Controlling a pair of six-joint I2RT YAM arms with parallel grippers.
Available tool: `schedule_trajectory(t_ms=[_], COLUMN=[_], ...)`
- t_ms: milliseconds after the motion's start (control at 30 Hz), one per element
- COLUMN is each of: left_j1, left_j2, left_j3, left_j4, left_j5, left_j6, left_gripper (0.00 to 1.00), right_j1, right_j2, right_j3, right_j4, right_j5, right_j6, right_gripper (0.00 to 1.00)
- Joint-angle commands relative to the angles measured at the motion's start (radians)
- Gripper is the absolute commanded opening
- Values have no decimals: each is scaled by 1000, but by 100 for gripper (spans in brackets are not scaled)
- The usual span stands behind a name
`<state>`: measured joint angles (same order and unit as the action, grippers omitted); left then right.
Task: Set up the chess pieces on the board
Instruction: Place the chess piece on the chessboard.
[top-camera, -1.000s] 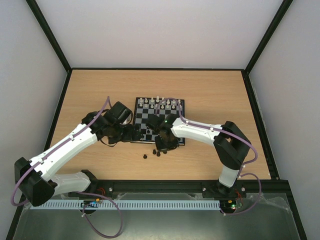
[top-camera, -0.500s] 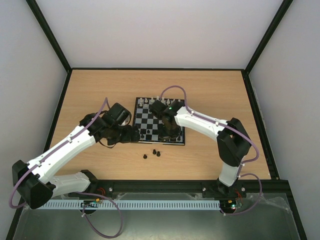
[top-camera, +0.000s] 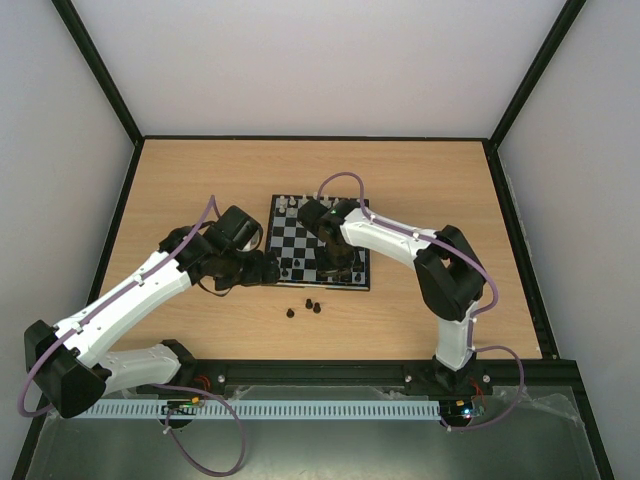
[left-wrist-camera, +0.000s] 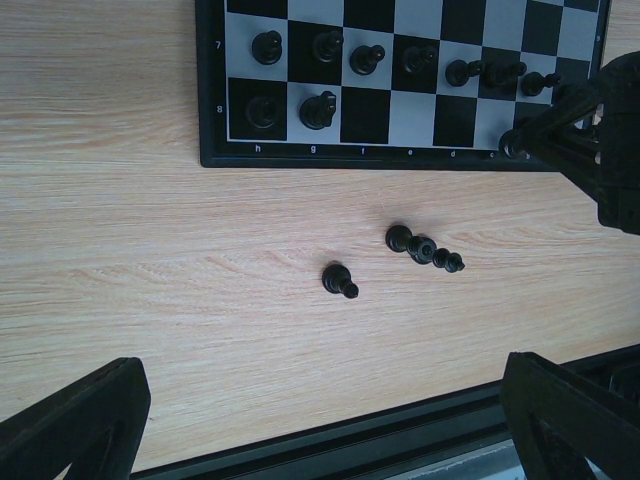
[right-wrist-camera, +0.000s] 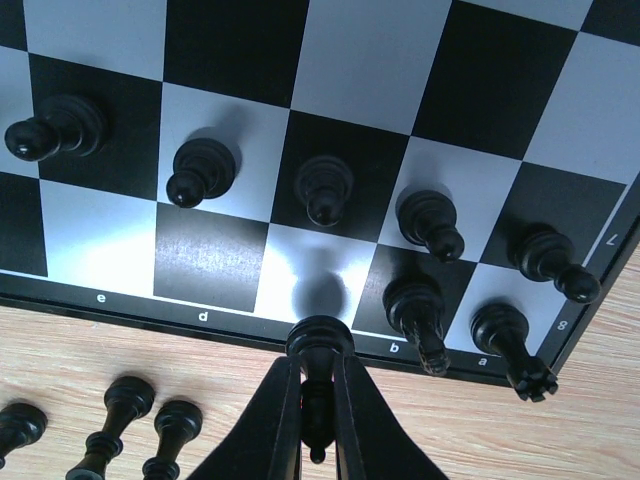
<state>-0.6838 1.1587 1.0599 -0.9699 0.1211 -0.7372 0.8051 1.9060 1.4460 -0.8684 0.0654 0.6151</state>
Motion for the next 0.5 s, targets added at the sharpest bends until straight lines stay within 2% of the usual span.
schedule_trajectory(t_ms=[0,467], left_j1=[4,4], left_j2=[-5,4], left_j3=[-8,-8], left_j4=[2,8], left_j5=[-6,-5], left_j6=[1,1], left_gripper=[99,99], right_j1=[-10,-22], right_j2=[25,66], right_j3=[34,54], right_j4=[-40,-30], right_j5=[9,4], right_j6=[-27,-48], right_gripper=[5,6])
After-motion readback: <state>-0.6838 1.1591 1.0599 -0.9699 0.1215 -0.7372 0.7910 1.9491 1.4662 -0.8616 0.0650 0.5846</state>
